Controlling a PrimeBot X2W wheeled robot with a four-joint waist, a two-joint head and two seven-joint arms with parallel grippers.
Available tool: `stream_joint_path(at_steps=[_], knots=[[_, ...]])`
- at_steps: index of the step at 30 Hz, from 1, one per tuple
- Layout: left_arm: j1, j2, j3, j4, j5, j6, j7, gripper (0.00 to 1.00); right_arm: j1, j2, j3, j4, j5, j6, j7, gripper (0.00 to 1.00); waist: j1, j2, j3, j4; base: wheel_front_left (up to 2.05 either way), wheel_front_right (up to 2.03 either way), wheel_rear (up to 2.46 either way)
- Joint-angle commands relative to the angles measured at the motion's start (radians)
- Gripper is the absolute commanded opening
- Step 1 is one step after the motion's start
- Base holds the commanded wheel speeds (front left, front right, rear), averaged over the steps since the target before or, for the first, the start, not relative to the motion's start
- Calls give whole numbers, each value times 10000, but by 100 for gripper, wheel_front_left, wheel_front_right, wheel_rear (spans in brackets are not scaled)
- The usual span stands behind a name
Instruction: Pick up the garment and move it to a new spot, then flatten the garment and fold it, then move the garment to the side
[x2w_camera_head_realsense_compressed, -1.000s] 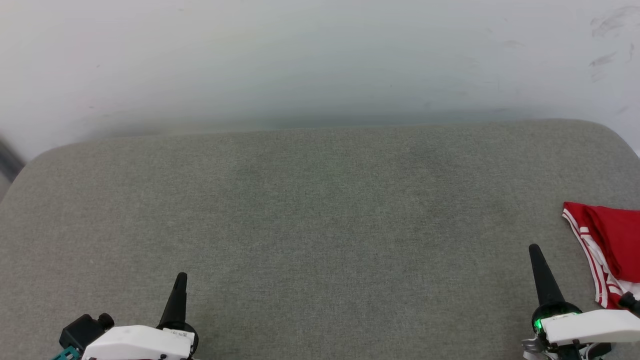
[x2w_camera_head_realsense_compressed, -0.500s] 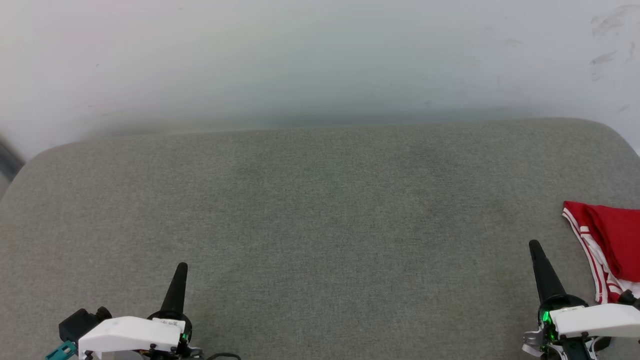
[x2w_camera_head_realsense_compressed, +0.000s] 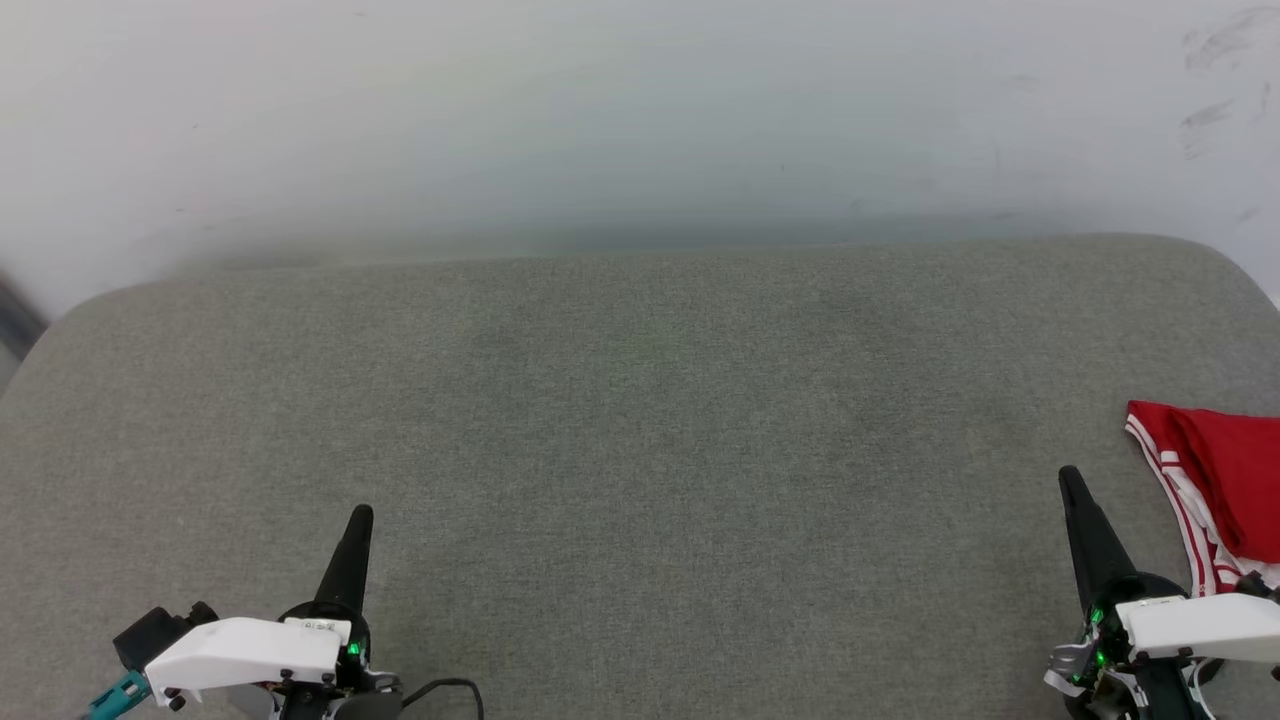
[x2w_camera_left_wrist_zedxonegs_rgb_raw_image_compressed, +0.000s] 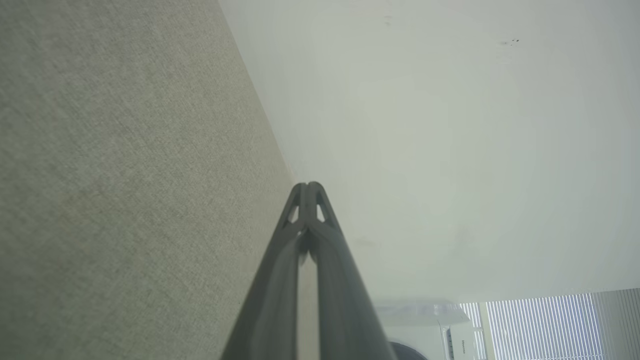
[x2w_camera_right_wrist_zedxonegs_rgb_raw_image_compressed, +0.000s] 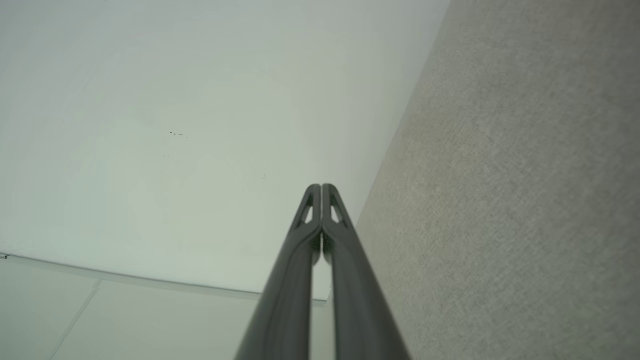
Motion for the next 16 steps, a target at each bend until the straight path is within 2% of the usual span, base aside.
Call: stream_joint_path(at_steps=[1,16], knots=[[-170,25,50,20,-174,-91,43,0,-198,-30,-27,9,183,-2,48,0,0,0,2,0,0,0,0],[-493,-15,211,247,-1358,-280,378,0,-413,11,-141,197,1319,-2,386,0,0,0,33,-5,0,0,0]])
